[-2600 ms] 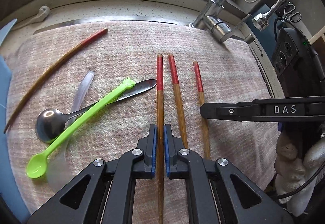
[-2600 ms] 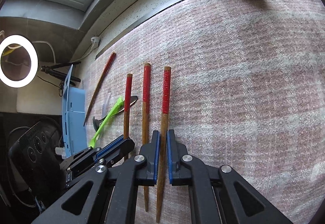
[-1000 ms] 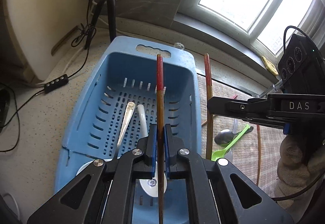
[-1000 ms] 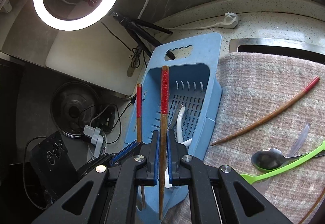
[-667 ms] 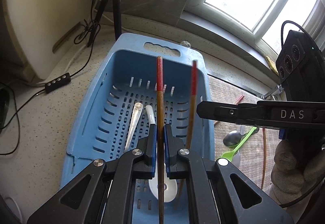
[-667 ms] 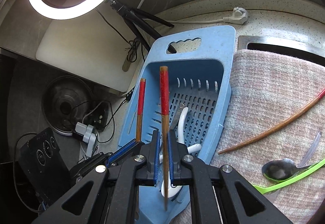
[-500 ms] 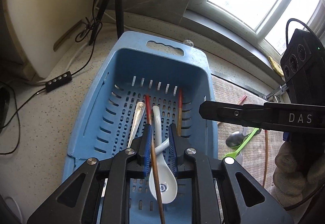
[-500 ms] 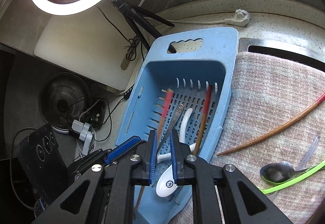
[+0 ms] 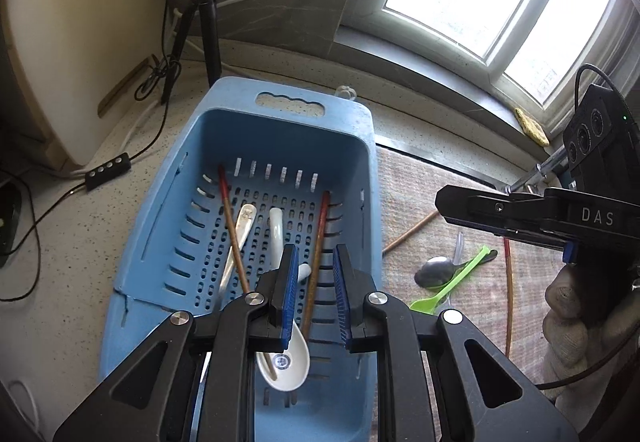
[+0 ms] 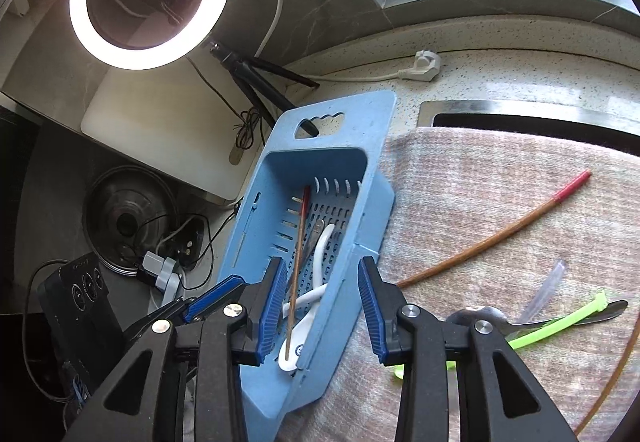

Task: Organize utensils
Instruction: 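Move the right tool back over the lime-green plastic spoon, then close the right tool on the lime-green spoon handle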

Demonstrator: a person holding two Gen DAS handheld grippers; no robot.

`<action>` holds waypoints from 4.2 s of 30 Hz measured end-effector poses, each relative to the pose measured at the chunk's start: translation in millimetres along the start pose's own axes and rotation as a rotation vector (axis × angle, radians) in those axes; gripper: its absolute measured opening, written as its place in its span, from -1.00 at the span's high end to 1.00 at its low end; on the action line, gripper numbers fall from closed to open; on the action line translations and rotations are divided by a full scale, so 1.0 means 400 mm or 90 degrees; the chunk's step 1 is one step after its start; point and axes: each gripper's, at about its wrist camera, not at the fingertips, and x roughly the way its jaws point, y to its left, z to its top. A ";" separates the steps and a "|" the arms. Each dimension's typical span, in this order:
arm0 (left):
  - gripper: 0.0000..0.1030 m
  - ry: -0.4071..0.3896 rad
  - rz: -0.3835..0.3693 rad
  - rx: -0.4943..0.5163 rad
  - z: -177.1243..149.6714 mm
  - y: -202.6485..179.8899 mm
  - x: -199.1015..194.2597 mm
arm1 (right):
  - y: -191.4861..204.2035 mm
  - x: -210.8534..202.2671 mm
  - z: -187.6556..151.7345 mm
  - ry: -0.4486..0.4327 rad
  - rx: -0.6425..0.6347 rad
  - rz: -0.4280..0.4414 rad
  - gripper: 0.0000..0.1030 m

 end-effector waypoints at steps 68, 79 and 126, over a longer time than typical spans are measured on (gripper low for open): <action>0.35 0.284 -0.061 0.320 -0.120 -0.408 0.276 | -0.455 -0.295 -0.153 0.032 0.213 -0.014 0.01; 0.35 0.288 -0.125 0.325 -0.157 -0.480 0.244 | -0.436 -0.254 -0.141 0.053 0.201 -0.013 0.01; 0.56 0.272 -0.077 0.362 -0.129 -0.538 0.346 | -0.421 -0.144 -0.167 0.098 0.151 -0.116 0.48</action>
